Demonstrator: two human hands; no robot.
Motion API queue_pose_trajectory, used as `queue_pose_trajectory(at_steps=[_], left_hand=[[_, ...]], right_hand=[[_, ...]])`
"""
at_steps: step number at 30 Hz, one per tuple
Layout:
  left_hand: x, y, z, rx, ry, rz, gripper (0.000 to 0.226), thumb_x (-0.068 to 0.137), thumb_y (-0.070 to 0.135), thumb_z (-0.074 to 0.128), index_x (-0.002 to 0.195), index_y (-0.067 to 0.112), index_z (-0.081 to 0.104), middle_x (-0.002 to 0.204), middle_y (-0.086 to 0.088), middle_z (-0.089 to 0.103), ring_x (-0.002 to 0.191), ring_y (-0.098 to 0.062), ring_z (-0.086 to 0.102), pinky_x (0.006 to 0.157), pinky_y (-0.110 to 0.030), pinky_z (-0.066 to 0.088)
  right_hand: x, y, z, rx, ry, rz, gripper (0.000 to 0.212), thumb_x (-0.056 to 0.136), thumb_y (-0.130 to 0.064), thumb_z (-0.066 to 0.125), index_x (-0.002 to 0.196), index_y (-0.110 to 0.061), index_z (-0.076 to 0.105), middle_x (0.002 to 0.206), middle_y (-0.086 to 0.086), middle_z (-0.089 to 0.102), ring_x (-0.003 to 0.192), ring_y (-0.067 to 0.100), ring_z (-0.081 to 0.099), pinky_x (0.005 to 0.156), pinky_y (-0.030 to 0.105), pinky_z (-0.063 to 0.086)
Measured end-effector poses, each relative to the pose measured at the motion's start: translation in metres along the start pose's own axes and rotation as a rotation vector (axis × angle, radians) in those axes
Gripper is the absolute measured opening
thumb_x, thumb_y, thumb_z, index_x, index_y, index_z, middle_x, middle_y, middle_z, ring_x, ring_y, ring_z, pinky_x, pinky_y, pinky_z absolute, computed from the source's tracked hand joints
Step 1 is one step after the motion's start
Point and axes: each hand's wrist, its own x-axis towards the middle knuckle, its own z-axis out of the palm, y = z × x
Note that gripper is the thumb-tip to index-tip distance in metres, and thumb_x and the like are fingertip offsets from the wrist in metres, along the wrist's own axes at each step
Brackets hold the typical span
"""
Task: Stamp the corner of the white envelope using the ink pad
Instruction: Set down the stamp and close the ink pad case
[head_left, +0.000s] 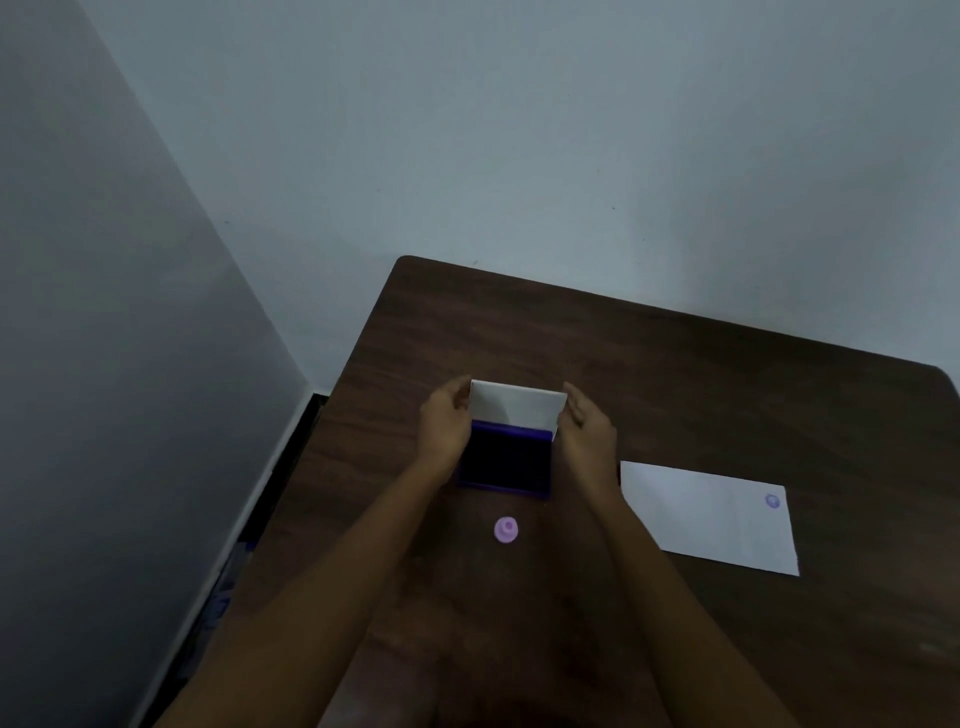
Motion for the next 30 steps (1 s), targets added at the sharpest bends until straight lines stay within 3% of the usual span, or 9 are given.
queue_pose_trajectory(at_steps=[4,7,10,17,22,24,27,30], left_hand=[[-0.026,-0.012,-0.003,0.037,0.063,0.070,0.034,0.091,0.002,0.042,0.123,0.009,0.051,0.126,-0.014,0.057,0.113,-0.024,0.054,0.099,-0.041,0.045],[-0.043,-0.027,0.000,0.059,0.112,0.078,0.032,0.089,-0.001,0.043,0.118,0.004,0.055,0.124,-0.016,0.059,0.113,-0.023,0.054,0.101,-0.035,0.042],[-0.056,-0.043,0.007,0.112,0.125,0.077,0.032,0.089,-0.003,0.043,0.119,0.001,0.054,0.126,-0.018,0.057,0.116,-0.025,0.053,0.100,-0.030,0.039],[-0.067,-0.069,0.019,0.209,0.097,0.161,0.035,0.086,-0.004,0.048,0.121,-0.003,0.051,0.134,-0.020,0.049,0.123,-0.028,0.045,0.099,-0.016,0.025],[-0.069,-0.085,0.021,0.447,0.011,0.209,0.047,0.089,0.001,0.044,0.134,0.005,0.035,0.147,-0.015,0.031,0.134,-0.026,0.028,0.112,-0.032,0.023],[-0.068,-0.087,0.022,0.581,0.023,0.273,0.048,0.089,0.001,0.042,0.135,0.004,0.033,0.147,-0.015,0.030,0.135,-0.027,0.026,0.114,-0.036,0.019],[-0.066,-0.084,0.024,0.669,0.083,0.358,0.045,0.092,0.008,0.041,0.135,0.005,0.032,0.149,-0.015,0.029,0.138,-0.023,0.021,0.115,-0.034,0.012],[-0.062,-0.070,0.025,0.691,0.088,0.421,0.052,0.095,0.020,0.036,0.141,0.012,0.013,0.154,-0.010,0.010,0.141,-0.019,0.003,0.112,-0.030,0.000]], right_hand=[[-0.034,0.012,-0.003,-0.036,-0.021,-0.053,0.040,0.092,-0.010,0.045,0.131,-0.018,0.044,0.135,0.006,0.051,0.109,0.004,0.046,0.088,0.017,0.038],[-0.053,0.022,-0.001,-0.112,-0.040,-0.100,0.042,0.091,0.001,0.042,0.130,-0.011,0.045,0.142,0.007,0.044,0.120,0.010,0.044,0.092,0.009,0.028],[-0.066,0.033,0.002,-0.172,-0.071,-0.101,0.043,0.089,0.007,0.040,0.130,-0.007,0.044,0.145,0.010,0.038,0.128,0.019,0.040,0.099,0.015,0.025],[-0.070,0.052,0.006,-0.380,-0.210,-0.177,0.058,0.083,0.014,0.038,0.136,-0.007,0.032,0.152,0.010,0.023,0.136,0.021,0.027,0.109,0.025,0.021],[-0.068,0.067,0.010,-0.670,-0.321,-0.231,0.070,0.083,0.010,0.039,0.142,-0.012,0.010,0.156,0.005,0.001,0.141,0.015,0.001,0.112,0.028,0.017],[-0.068,0.067,0.009,-0.742,-0.321,-0.284,0.067,0.085,0.006,0.040,0.142,-0.011,0.009,0.156,0.007,0.002,0.142,0.017,0.000,0.114,0.029,0.009],[-0.067,0.061,0.005,-0.747,-0.219,-0.369,0.053,0.089,-0.004,0.040,0.139,-0.010,0.025,0.152,0.011,0.022,0.141,0.020,0.015,0.114,0.031,0.007],[-0.062,0.049,-0.003,-0.694,-0.093,-0.397,0.048,0.094,-0.018,0.036,0.140,-0.013,0.023,0.152,0.009,0.024,0.140,0.020,0.016,0.114,0.034,0.008]])
